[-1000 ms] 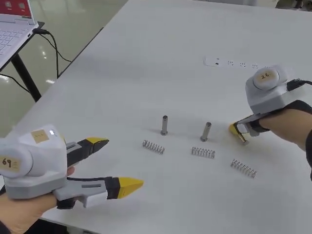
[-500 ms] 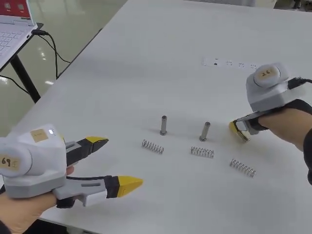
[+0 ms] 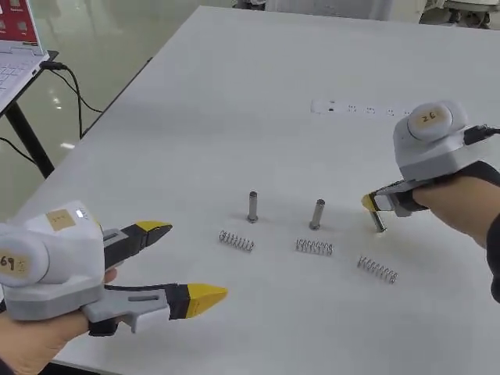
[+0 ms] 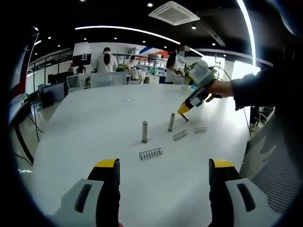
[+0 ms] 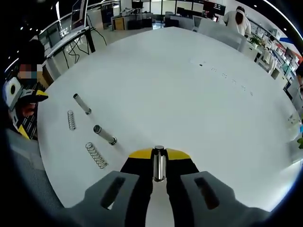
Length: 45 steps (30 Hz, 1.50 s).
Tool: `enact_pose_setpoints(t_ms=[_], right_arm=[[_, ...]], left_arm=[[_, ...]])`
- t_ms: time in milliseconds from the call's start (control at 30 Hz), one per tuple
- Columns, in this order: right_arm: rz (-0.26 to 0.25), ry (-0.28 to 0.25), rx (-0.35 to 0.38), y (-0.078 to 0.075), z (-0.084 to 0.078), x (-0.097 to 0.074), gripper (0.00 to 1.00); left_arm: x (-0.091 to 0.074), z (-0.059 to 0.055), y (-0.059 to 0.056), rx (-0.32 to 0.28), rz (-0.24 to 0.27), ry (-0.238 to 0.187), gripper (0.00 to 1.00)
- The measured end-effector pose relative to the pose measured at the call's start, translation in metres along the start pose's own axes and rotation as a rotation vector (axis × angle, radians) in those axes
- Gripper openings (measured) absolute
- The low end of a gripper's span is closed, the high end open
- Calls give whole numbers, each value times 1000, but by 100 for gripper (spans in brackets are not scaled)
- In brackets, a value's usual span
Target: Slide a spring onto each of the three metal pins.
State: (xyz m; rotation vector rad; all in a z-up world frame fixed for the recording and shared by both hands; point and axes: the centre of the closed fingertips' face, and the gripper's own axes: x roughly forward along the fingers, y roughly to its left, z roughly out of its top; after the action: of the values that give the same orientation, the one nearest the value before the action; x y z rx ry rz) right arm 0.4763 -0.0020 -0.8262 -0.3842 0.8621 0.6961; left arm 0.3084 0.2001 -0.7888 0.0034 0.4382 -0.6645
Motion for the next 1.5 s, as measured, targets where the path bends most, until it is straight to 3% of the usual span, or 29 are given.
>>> enact_pose_setpoints(t_ms=[700, 1500], right_arm=[[-10, -60, 8, 2, -5, -19, 10], [-3, -56, 19, 3, -9, -23, 10]], left_arm=[[-4, 7, -7, 36, -12, -2, 75], [-3, 6, -15, 42, -21, 3, 75]])
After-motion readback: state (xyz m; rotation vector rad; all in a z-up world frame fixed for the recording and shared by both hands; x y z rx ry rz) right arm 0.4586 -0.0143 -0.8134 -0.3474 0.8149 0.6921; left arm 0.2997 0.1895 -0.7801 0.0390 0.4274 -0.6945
